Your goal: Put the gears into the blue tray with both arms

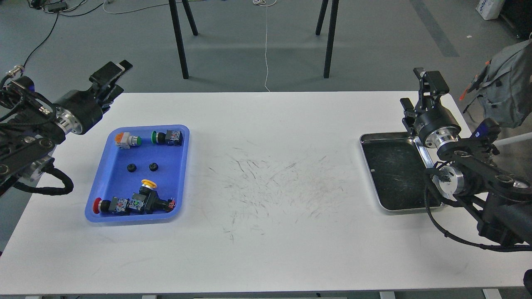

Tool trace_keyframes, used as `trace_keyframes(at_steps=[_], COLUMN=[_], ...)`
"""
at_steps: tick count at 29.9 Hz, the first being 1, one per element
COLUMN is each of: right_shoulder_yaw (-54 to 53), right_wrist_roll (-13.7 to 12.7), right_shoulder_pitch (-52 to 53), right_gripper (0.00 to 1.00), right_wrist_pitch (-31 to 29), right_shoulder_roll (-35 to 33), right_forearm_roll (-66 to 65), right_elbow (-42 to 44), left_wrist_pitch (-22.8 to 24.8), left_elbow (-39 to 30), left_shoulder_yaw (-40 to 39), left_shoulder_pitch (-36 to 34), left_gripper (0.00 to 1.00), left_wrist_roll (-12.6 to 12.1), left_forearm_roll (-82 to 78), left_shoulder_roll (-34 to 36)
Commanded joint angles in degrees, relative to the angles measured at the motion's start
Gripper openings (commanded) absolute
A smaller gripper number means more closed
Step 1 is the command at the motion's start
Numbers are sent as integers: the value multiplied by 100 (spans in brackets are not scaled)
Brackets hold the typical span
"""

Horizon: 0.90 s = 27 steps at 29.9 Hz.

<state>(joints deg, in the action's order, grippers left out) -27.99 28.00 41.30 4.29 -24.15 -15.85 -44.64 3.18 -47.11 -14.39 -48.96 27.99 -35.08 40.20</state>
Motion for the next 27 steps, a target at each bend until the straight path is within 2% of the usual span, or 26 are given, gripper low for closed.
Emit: trace_keyframes(at_steps=[1,4,12,17,27], right_shoulder_yaw=[-5,-5,-119,-137,-216], right_wrist_roll=[0,0,0,0,0], right_shoulder_pitch=[1,1,-25,-34,-8], right_gripper=[95,95,96,96,99], right_wrist_pitch=[28,63,336,380,327], right_shoulder_roll=[-28,-63,-195,-195,-187], right_forearm_roll=[3,3,12,30,257], right_elbow=[-106,-220,-1020,-1073,-1047], left_wrist_pitch=[366,754,1009,1475,1686], left_elbow=[0,17,53,70,44], left_shoulder_yaw=[-239,-301,-301,-310,-240], left_shoulder_pitch=[-17,-104,-254,-307,-307], left_gripper=[100,100,100,100,100], left_wrist_roll=[1,1,1,1,1], left_forearm_roll=[395,755,1310,1862,2752], left_shoulder_roll=[-48,-310,-469,-742,-1032])
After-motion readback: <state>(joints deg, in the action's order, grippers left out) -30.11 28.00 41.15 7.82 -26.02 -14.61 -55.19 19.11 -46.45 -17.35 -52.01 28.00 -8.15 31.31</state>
